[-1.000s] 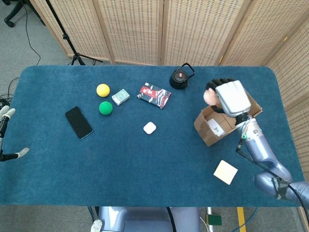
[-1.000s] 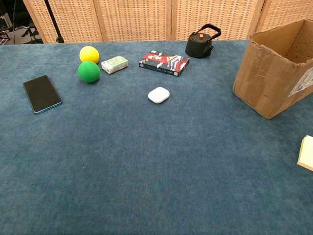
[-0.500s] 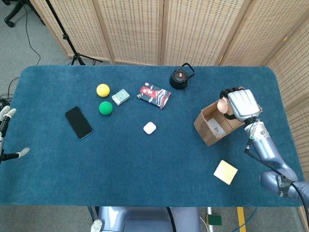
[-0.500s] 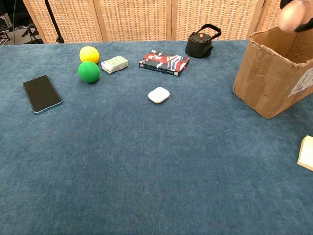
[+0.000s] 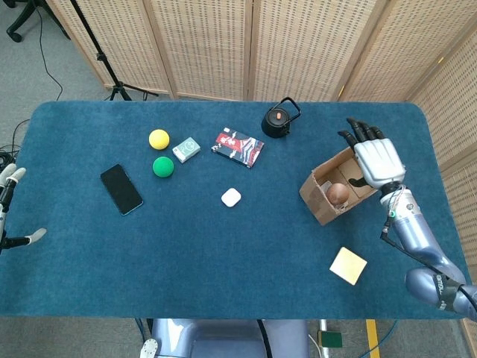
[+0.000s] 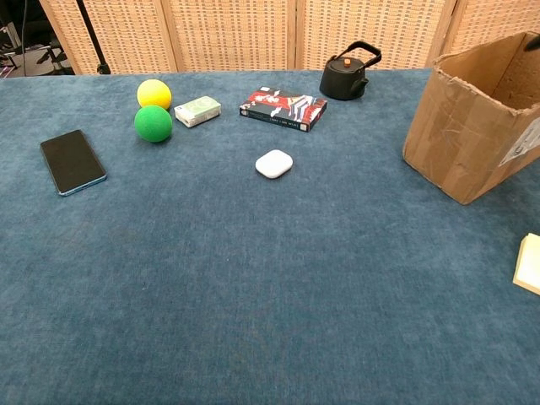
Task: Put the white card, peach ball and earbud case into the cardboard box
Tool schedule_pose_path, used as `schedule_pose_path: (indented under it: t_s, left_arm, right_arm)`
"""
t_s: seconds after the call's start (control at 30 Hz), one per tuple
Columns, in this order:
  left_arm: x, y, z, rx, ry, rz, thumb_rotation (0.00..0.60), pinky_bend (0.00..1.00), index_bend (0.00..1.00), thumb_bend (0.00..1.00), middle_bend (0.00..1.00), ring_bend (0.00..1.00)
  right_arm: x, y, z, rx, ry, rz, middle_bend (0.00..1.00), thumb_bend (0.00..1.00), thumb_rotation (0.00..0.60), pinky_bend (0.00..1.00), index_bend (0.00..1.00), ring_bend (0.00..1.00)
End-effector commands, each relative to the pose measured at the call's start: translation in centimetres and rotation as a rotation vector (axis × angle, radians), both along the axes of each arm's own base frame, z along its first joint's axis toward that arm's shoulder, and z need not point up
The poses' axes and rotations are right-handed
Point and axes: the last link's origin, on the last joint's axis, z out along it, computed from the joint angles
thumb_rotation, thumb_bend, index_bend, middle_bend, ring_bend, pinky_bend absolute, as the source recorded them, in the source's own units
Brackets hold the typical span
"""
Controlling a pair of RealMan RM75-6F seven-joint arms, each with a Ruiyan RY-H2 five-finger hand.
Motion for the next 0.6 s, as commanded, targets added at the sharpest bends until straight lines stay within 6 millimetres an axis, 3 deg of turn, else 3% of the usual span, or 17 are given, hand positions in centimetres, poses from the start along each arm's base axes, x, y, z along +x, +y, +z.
schedule_pose_path:
  t_s: [0.03,0.27,0.33,0.47,0.6]
  left_arm:
    - [0.0,0.0,-0.1,-0.002,0.002,-0.002,0.6,0.0,0.0,0.0,0.0,0.0]
    - [0.1,0.1,-0.2,-0.006,0.004,-0.004,0.6,0.0,0.0,0.0,0.0,0.0]
    - [0.1,0.1,-0.2,-0.006,0.004,-0.004,0.6,0.0,0.0,0.0,0.0,0.0]
    - [0.0,0.1,-0.1,-0.006,0.004,0.0,0.6,0.0,0.0,0.0,0.0,0.0]
    - [-0.3,0.1,-0.1,-0.01,0.003,0.008,0.6,0.0,0.0,0.0,0.0,0.0]
  right_arm:
    - [2.2,0.9,-0.2,0.015,-0.035,0.083,0.0,0.0,0.6,0.12,0.14,0.0]
    - [8.1,1.4,-4.8,0.158,-0.09,0.245,0.07,0.0,0.6,0.12,0.14,0.0]
    - [8.9,1.1,-5.9,0.174,-0.082,0.258,0.09,0.0,0.6,0.12,0.15,0.0]
    - [10.8,0.0,-10.2,0.227,-0.05,0.266,0.11,0.0,0.6,0.12,0.2,0.0]
    - [11.3,-1.4,-14.3,0.244,-0.013,0.223,0.11,0.0,0.6,0.12,0.26,0.0]
